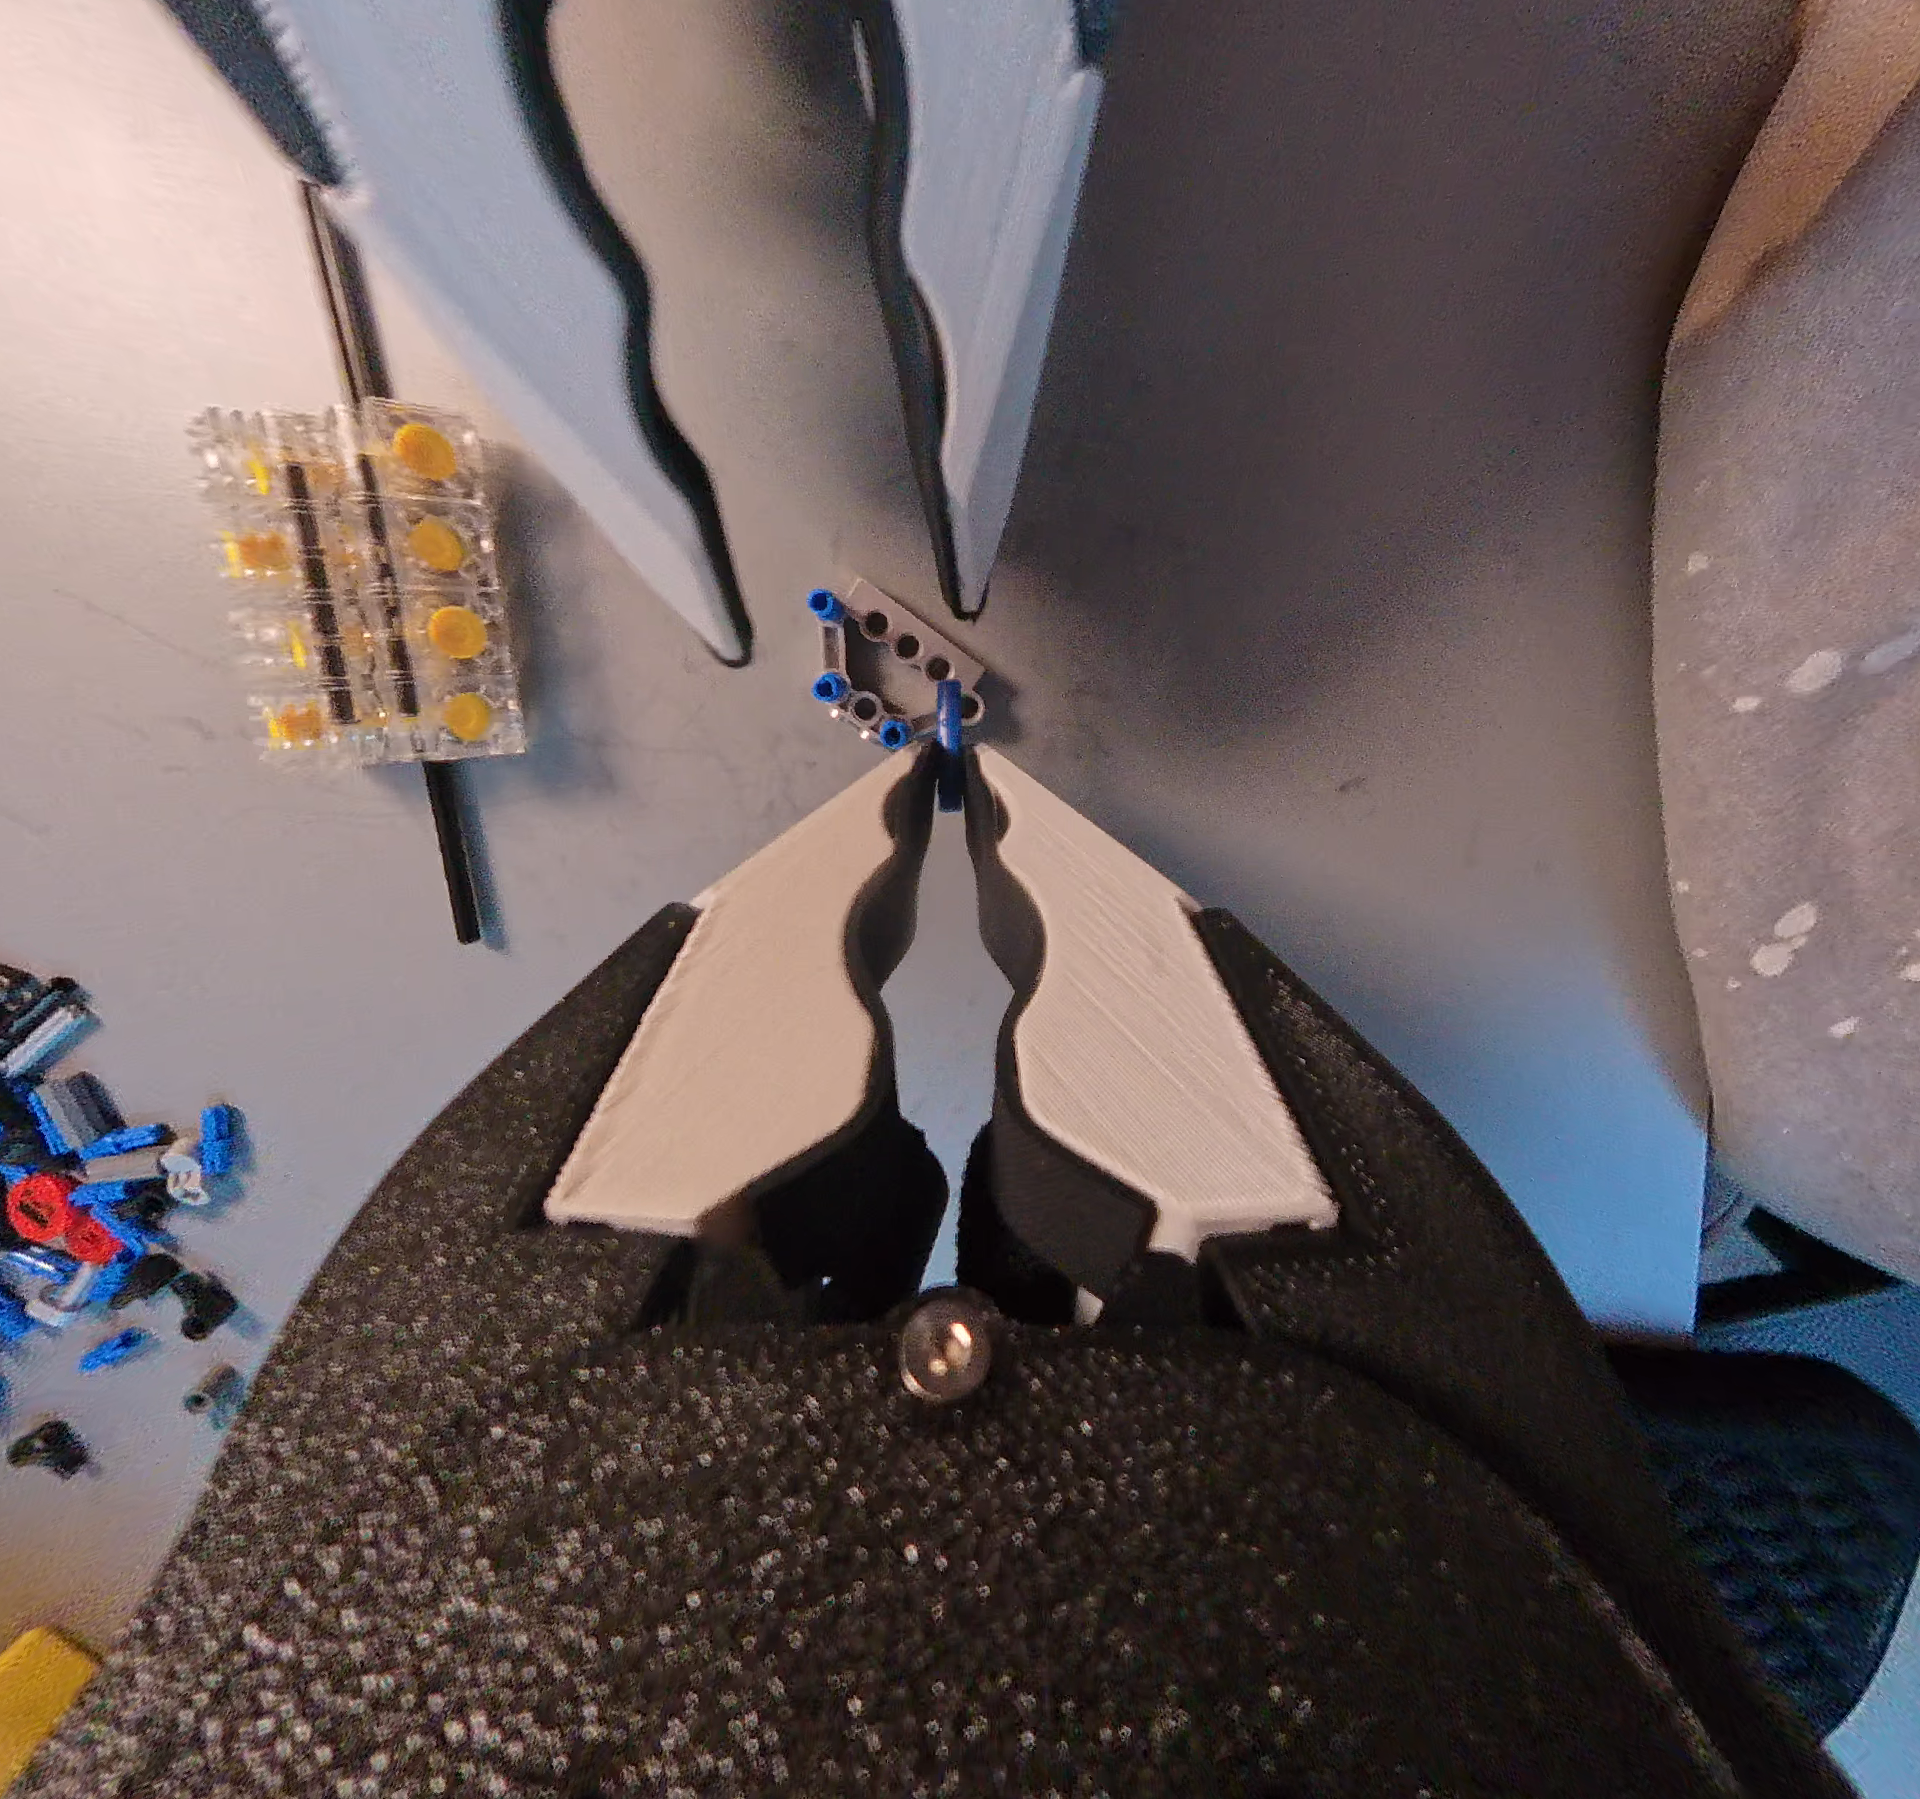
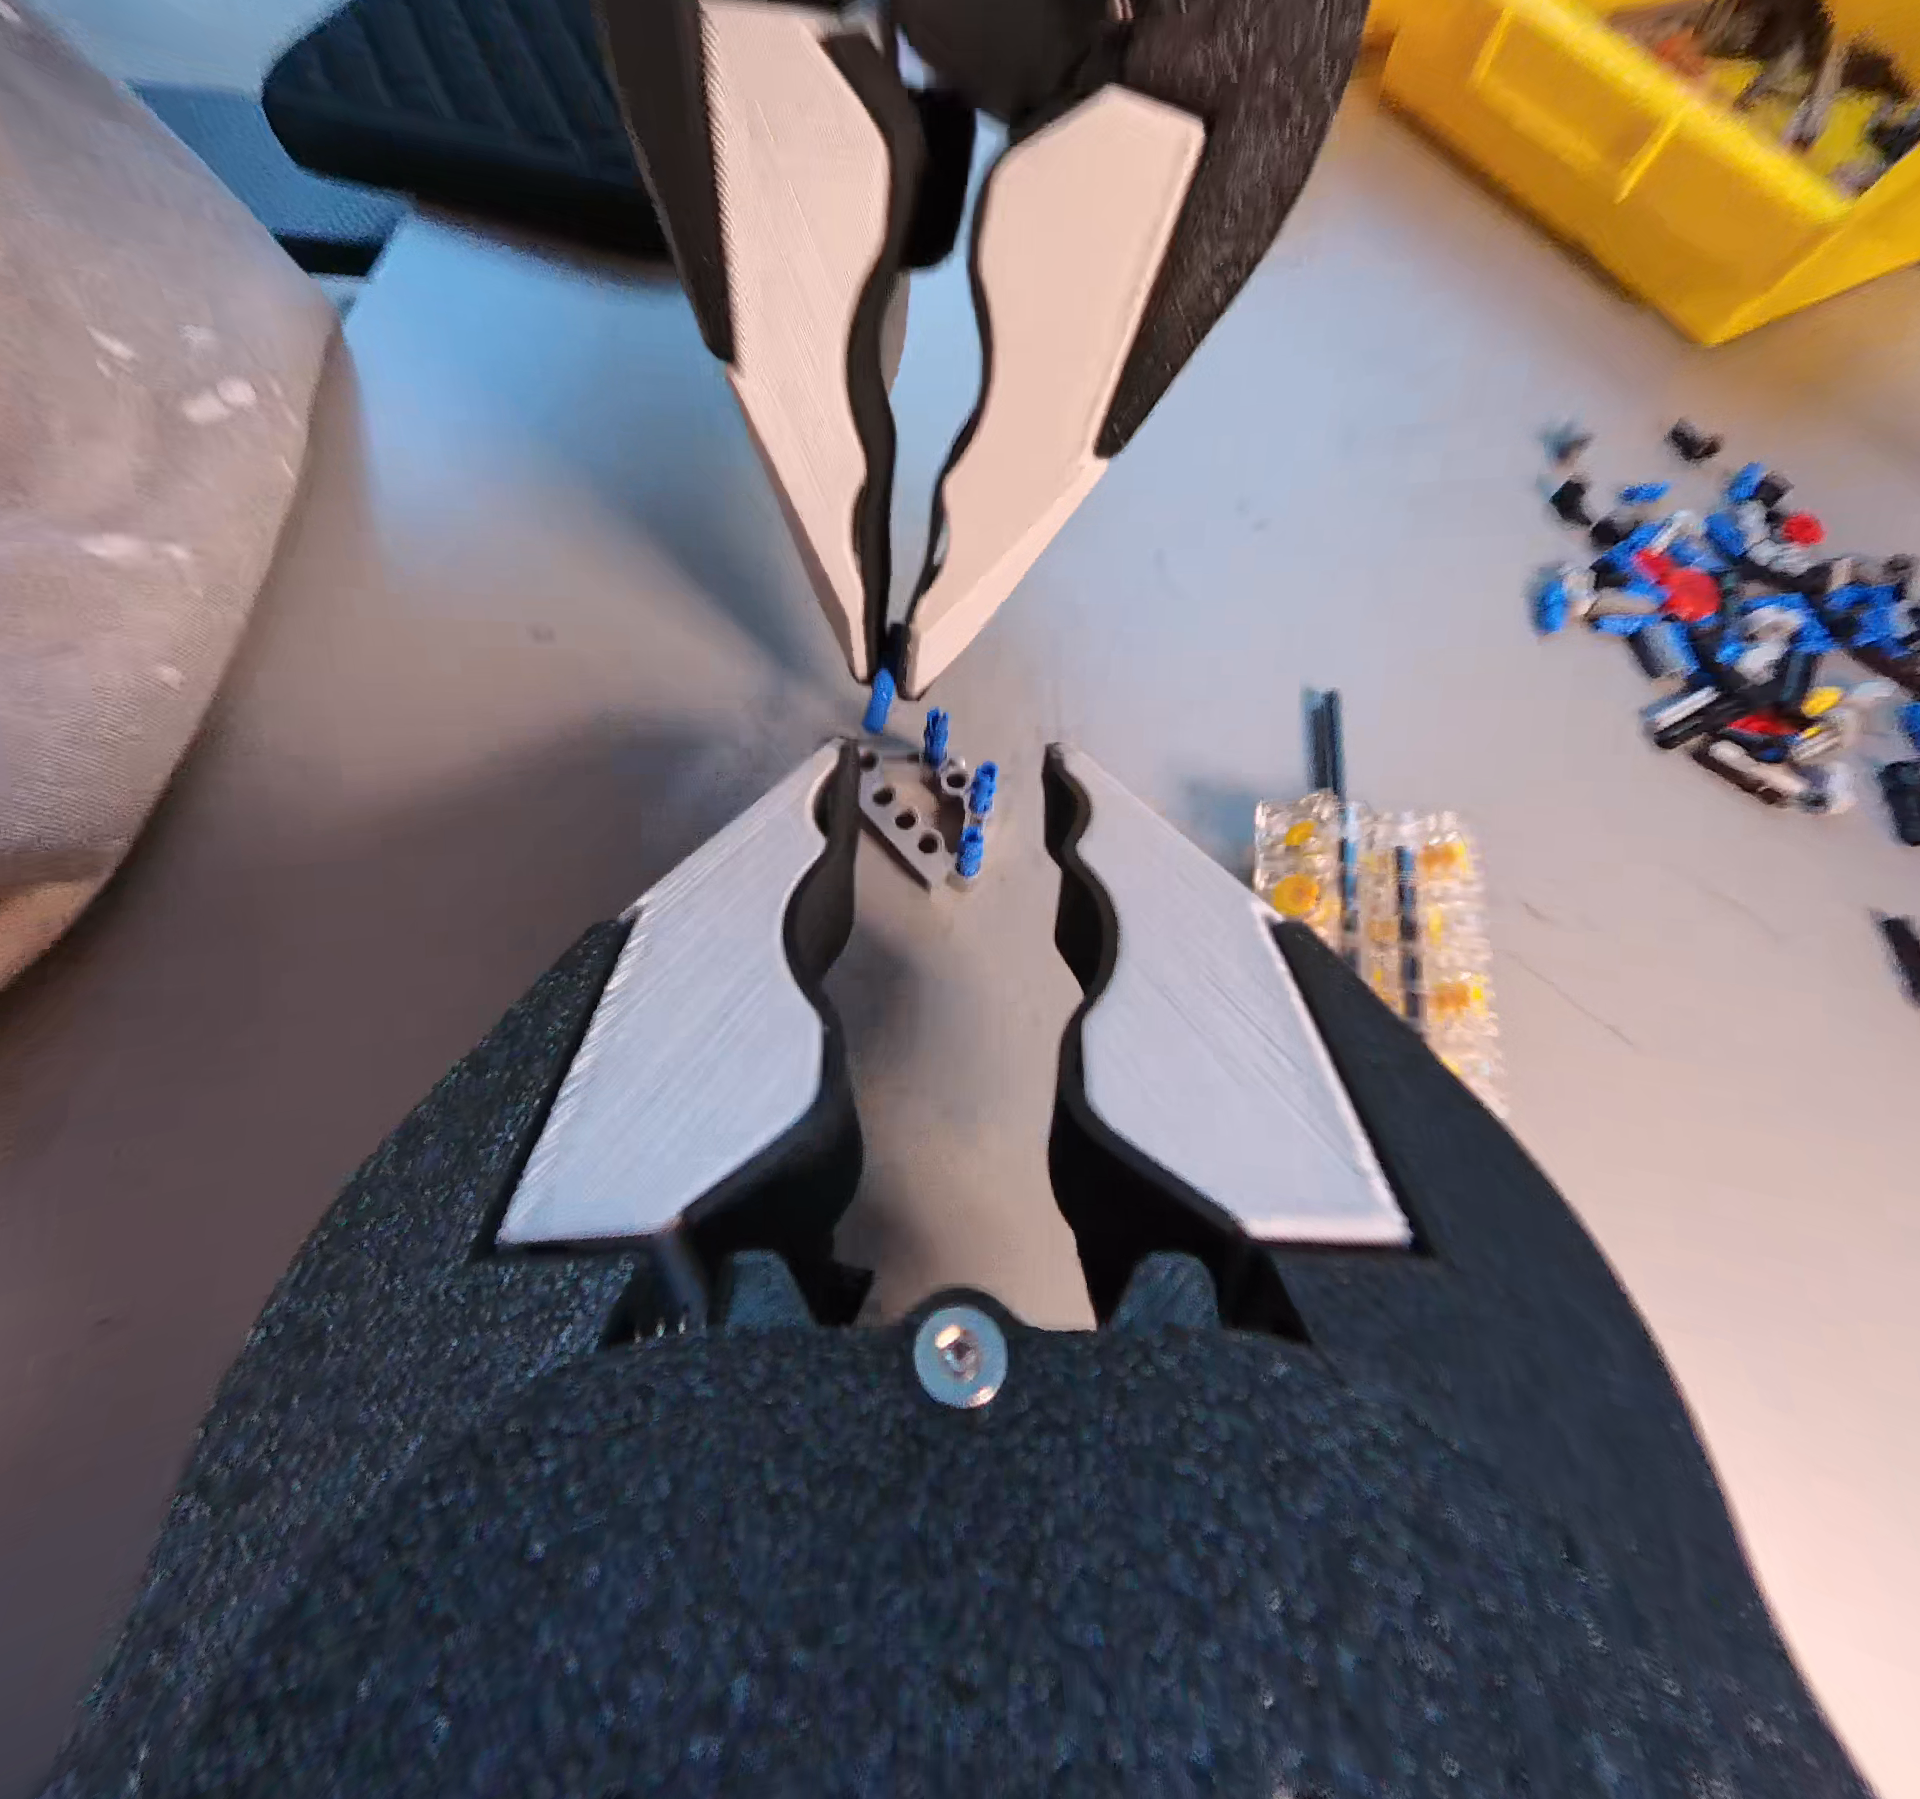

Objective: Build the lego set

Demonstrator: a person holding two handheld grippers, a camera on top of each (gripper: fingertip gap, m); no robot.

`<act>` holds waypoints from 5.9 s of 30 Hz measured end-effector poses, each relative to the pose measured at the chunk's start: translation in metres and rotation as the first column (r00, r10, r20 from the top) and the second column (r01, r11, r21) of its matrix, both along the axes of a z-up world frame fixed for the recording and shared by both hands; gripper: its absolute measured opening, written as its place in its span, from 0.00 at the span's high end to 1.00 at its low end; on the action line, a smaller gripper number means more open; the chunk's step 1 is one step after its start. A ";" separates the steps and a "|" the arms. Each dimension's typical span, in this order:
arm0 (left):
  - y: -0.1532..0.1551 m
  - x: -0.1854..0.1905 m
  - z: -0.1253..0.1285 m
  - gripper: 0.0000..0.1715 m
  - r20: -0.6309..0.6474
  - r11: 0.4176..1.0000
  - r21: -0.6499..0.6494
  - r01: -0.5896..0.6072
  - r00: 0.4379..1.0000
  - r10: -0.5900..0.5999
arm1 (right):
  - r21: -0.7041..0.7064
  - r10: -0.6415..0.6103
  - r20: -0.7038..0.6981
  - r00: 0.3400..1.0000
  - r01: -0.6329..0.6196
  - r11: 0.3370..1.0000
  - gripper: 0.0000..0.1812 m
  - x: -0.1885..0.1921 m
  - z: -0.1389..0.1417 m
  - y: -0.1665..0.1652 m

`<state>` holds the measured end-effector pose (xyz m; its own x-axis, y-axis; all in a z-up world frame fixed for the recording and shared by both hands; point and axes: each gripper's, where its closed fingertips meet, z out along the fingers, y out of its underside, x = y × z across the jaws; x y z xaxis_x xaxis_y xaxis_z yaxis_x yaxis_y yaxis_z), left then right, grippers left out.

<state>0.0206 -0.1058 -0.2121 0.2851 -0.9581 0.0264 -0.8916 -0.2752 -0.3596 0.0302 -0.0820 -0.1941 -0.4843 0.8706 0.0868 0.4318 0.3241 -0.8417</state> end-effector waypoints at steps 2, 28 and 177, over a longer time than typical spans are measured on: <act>0.004 0.002 0.008 0.98 0.078 0.998 -0.004 -0.062 0.995 0.062 | -0.003 0.023 -0.061 0.998 -0.023 1.000 0.87 0.000 0.014 -0.006; 0.019 0.012 0.055 0.98 0.449 0.952 0.110 -0.287 0.868 0.210 | -0.135 -0.036 -0.124 0.992 0.019 0.991 0.99 -0.007 0.028 -0.005; 0.070 -0.042 0.070 0.98 0.327 0.346 0.868 -0.357 0.934 0.145 | -0.508 -0.410 -0.158 0.899 0.282 0.814 0.86 -0.040 0.068 0.035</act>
